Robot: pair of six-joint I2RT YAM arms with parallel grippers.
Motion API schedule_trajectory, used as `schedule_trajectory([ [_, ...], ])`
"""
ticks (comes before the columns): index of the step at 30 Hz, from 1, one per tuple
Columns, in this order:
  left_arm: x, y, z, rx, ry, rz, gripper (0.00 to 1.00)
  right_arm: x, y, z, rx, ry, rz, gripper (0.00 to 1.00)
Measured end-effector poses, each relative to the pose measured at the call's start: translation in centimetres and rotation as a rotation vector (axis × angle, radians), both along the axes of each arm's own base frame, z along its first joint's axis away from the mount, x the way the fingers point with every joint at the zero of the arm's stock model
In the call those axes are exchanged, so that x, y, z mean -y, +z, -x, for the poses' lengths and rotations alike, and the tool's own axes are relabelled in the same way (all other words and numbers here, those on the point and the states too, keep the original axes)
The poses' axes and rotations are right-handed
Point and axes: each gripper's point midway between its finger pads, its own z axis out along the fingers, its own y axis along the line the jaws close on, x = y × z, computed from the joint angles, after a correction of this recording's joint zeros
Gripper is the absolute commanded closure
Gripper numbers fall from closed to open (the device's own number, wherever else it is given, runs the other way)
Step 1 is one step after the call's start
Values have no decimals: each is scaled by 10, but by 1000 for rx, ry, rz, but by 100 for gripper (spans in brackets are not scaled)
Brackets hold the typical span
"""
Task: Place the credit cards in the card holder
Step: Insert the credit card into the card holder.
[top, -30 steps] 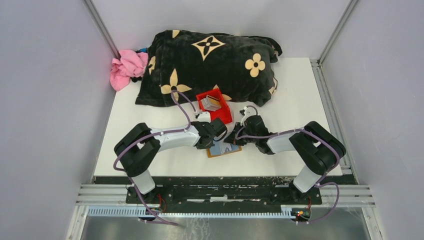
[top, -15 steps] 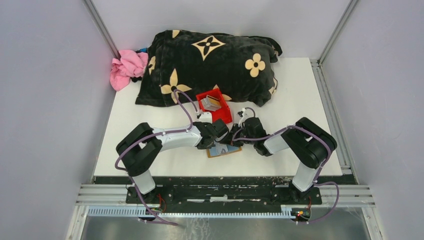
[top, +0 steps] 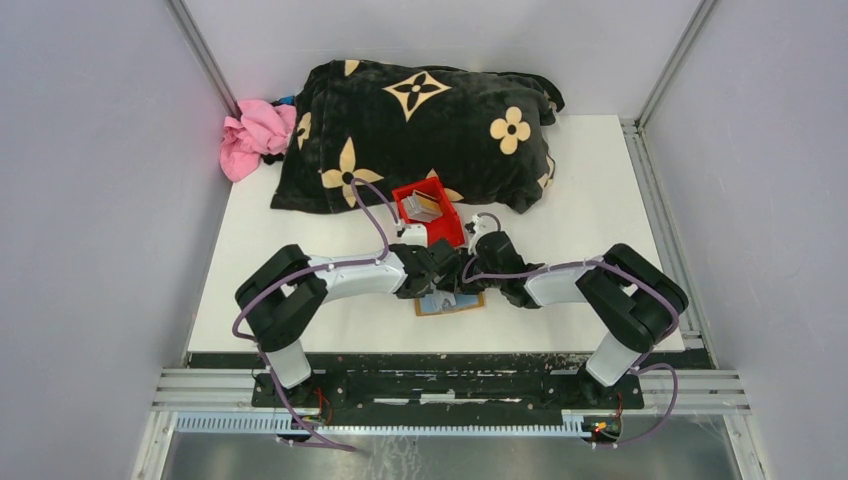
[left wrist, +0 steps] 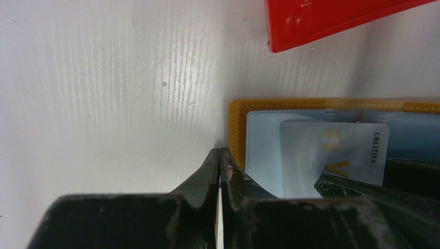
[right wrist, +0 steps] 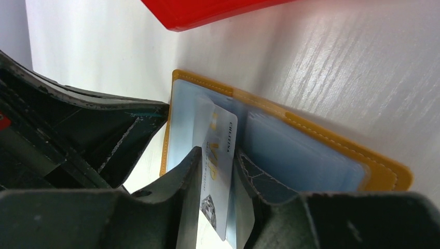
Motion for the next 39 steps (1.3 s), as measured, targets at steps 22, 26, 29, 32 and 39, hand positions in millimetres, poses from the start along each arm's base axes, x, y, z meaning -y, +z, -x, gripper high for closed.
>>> schedule_trajectory([
  [22,17,2,0,39,-21,99,94,8,5,4,6,-7,220,44],
  [26,23,2,0,38,-28,130,95,13,5,4,9,-24,244,44],
  [29,30,2,0,37,-35,164,95,20,5,3,14,-38,275,44],
  [32,37,3,0,35,-44,201,95,28,4,4,18,-50,309,44],
  [39,52,7,3,27,-67,285,96,40,3,3,24,-62,373,44],
])
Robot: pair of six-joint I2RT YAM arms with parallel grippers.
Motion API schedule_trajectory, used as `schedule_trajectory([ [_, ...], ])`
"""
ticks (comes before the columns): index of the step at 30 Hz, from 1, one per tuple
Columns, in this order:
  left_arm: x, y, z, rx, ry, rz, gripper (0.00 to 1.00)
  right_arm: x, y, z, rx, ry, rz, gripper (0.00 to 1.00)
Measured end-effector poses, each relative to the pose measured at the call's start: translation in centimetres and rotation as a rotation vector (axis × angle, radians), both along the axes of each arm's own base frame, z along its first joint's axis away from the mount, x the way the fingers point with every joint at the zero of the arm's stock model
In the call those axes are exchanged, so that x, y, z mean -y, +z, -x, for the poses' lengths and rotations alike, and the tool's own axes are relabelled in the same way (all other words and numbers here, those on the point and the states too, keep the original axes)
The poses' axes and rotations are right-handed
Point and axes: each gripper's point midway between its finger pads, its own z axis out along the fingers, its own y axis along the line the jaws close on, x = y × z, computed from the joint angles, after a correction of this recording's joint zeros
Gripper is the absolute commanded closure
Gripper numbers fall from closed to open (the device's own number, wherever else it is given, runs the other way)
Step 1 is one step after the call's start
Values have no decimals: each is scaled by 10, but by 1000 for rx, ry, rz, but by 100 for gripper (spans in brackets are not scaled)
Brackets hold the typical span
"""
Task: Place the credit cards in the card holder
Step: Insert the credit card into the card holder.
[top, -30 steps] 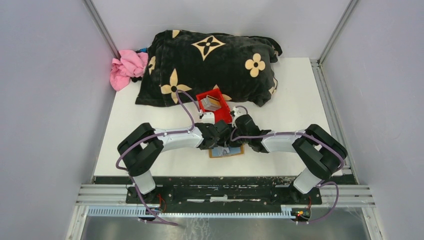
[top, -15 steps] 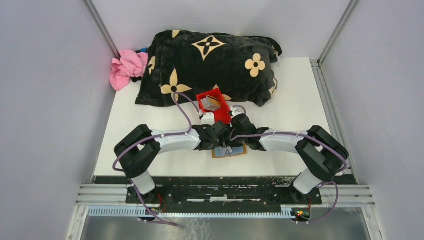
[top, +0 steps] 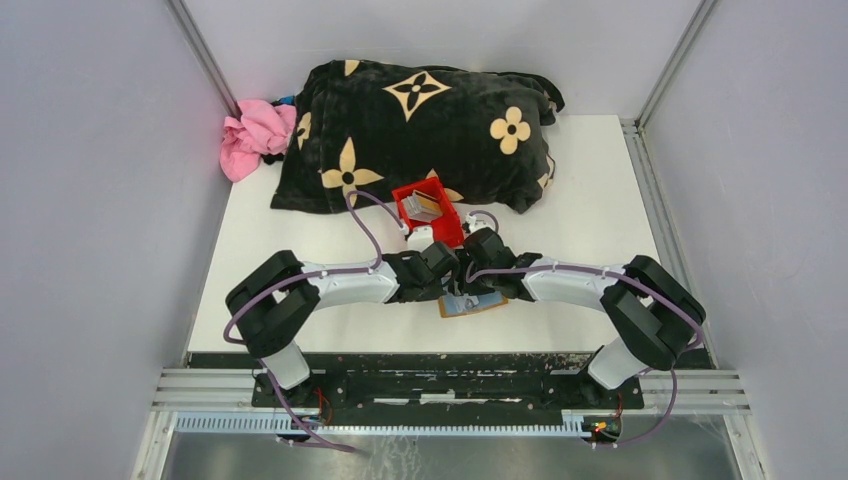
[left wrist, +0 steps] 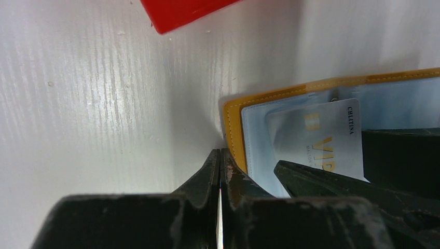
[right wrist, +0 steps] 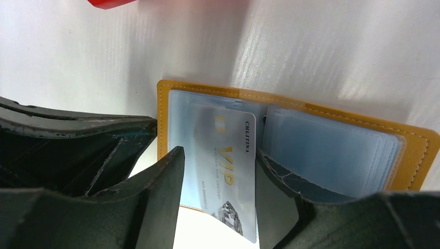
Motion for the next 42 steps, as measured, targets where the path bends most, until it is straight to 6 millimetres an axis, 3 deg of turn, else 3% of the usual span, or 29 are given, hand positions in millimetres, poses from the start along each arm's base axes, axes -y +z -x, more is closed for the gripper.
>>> schedule_trajectory([
  [9,5,1,7,-6,-22,30,97,2,-2,-1,-8,-5,24,44],
  [23,34,0,46,-97,-150,75,97,4,-4,-3,16,-41,-1,43],
  [42,38,1,41,-105,-65,44,97,13,-1,-2,34,-42,37,43],
])
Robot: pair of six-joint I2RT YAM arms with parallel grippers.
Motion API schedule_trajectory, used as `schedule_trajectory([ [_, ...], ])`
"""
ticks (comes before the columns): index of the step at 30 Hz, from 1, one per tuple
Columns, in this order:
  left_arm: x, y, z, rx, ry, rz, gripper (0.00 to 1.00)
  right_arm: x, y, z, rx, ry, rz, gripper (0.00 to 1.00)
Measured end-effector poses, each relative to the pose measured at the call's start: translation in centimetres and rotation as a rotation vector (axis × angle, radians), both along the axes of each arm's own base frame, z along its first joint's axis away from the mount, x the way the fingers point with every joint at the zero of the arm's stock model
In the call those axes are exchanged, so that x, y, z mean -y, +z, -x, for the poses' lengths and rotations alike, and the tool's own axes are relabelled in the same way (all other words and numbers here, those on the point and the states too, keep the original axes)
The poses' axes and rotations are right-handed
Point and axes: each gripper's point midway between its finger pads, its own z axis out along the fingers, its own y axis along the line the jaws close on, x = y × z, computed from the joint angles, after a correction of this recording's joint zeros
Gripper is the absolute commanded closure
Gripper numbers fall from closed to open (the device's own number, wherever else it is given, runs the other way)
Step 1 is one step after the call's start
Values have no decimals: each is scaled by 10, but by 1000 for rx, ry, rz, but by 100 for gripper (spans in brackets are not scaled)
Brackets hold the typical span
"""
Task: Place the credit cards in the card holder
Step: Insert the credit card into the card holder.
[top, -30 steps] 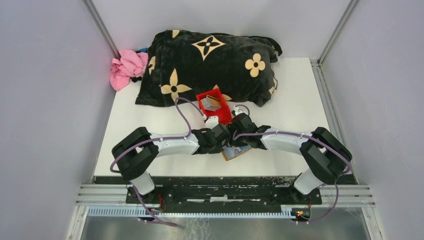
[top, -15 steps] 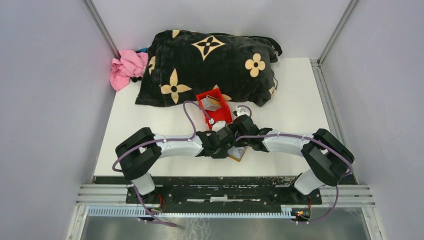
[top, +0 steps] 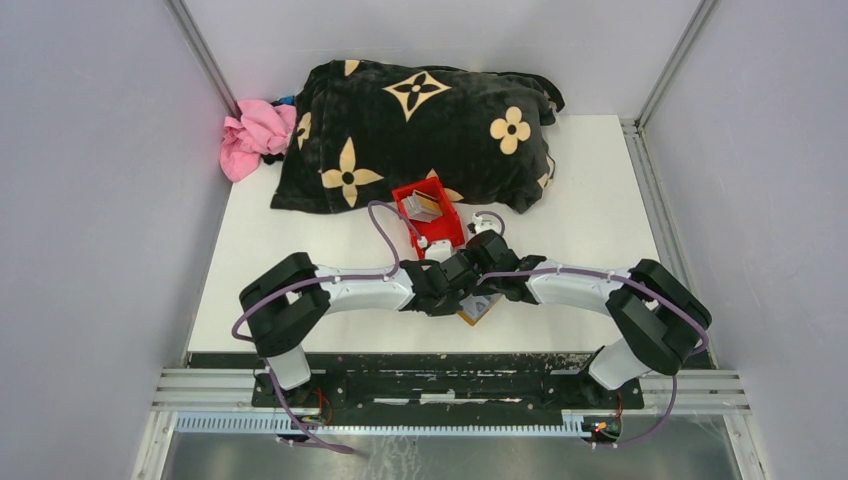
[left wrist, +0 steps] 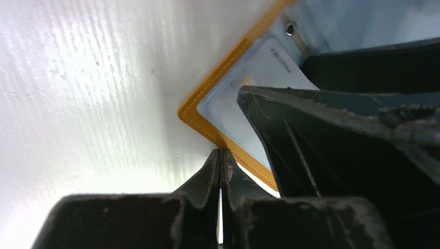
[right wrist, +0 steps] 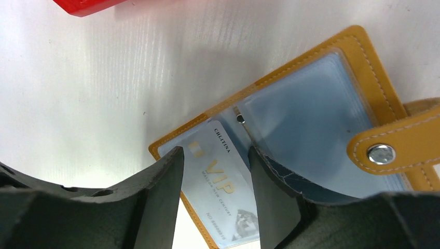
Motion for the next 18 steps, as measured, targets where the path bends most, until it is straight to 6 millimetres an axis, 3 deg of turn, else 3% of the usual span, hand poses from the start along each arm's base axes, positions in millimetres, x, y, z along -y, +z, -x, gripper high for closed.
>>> schedule_trajectory([
  [11,-26,1,-28,70,99,-79,97,7,0,3,-26,-10,45,43],
  [18,-38,2,-34,88,125,-113,97,13,-1,7,-47,-15,77,46],
])
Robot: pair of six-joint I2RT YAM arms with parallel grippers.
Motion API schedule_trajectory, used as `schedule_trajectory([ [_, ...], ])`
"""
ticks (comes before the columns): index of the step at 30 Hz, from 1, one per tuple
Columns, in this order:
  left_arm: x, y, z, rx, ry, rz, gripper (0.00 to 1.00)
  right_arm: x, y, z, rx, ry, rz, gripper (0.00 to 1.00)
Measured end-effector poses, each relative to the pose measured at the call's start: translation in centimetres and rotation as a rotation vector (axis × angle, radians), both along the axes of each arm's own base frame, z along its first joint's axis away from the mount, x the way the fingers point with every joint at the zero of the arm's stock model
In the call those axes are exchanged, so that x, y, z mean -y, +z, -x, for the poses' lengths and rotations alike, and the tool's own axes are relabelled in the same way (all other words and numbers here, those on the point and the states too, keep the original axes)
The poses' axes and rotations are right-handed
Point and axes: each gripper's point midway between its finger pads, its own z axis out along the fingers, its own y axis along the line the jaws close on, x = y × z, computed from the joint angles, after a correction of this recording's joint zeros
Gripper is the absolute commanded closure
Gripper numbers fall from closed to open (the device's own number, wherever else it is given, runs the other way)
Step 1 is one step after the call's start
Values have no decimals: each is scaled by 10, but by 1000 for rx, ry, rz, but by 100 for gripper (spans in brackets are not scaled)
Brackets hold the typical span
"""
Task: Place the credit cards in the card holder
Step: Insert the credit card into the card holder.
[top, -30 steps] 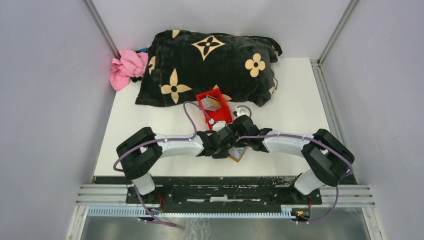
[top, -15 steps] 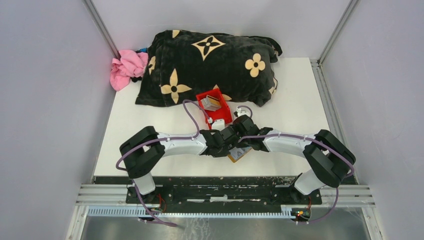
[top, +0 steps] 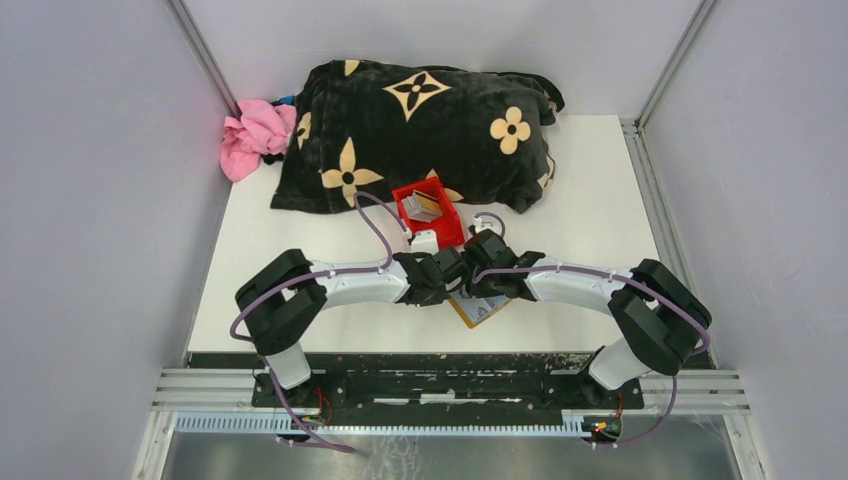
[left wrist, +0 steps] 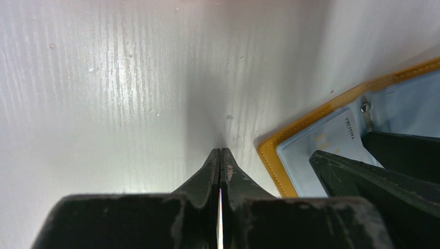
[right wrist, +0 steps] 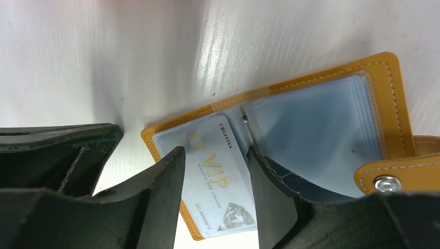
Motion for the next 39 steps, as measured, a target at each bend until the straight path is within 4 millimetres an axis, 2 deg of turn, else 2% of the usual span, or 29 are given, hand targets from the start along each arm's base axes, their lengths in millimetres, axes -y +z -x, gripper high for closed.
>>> schedule_trajectory([
  [8,-8,0,7,-10,-1,10,97,3,-1,2,-11,-4,10,52],
  [16,-36,0,30,-38,46,47,96,3,2,3,-28,4,30,44],
  [19,-49,2,38,-43,69,40,93,3,7,2,-34,19,47,43],
  [23,-61,13,35,-23,98,23,89,-9,30,-11,3,55,35,41],
  [28,-71,27,11,3,174,35,81,-28,62,-33,80,110,16,33],
  [31,-86,36,-14,23,249,53,55,-40,78,-47,114,153,28,25],
  [33,-97,43,-30,38,293,65,44,-50,90,-61,146,184,46,22],
  [35,-107,50,-45,55,331,76,39,-60,103,-76,186,203,53,21],
  [39,-123,65,-74,94,387,101,38,-78,127,-105,252,221,50,20],
])
